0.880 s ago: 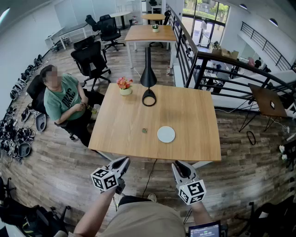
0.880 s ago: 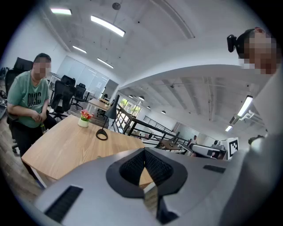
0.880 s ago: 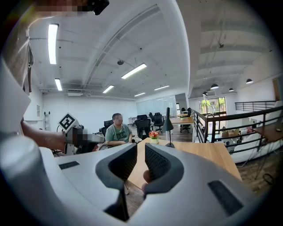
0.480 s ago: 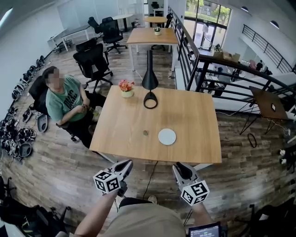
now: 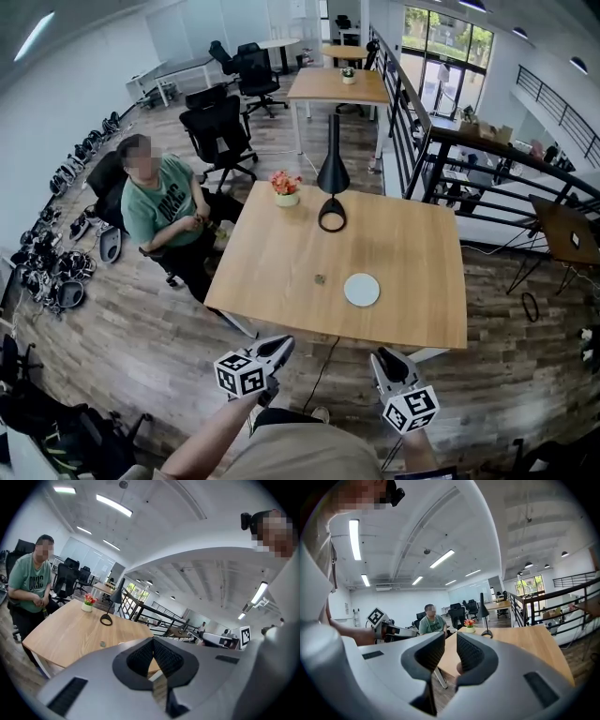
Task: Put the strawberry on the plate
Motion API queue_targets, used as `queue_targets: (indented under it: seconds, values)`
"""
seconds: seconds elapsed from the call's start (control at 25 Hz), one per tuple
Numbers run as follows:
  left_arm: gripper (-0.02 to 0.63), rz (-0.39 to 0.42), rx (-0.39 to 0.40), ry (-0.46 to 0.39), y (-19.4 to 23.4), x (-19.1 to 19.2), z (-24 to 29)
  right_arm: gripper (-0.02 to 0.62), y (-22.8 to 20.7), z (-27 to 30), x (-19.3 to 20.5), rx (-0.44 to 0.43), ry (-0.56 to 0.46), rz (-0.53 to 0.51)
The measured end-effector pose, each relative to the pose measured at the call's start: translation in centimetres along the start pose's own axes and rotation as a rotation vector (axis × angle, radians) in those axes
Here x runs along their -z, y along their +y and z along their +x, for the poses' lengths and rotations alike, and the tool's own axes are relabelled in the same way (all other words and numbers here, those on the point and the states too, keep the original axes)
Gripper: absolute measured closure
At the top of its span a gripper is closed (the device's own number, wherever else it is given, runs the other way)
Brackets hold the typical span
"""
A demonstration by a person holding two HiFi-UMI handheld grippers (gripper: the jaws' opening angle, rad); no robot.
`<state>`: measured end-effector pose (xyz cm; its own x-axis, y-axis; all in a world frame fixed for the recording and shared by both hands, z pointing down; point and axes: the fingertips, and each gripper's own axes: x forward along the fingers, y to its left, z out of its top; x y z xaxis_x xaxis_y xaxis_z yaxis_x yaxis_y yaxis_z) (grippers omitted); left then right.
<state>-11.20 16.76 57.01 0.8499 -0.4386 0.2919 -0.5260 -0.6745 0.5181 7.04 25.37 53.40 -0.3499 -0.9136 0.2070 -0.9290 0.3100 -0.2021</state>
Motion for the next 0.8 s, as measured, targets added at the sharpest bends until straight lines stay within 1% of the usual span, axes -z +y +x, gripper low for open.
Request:
queue_targets:
  seconds: [0.52, 0.8]
  values:
    - [0.603, -0.01, -0.024, -0.007, -0.4, 1.5, -1.2, 0.532, 0.5, -0.7, 1.1, -0.017, -0.004, -0.004]
    - [0.603, -0.018, -0.05, -0.021, 0.5, 1.9, -3.7, 0.532, 0.9, -0.1, 1.4, -0.019, -0.011, 0.013]
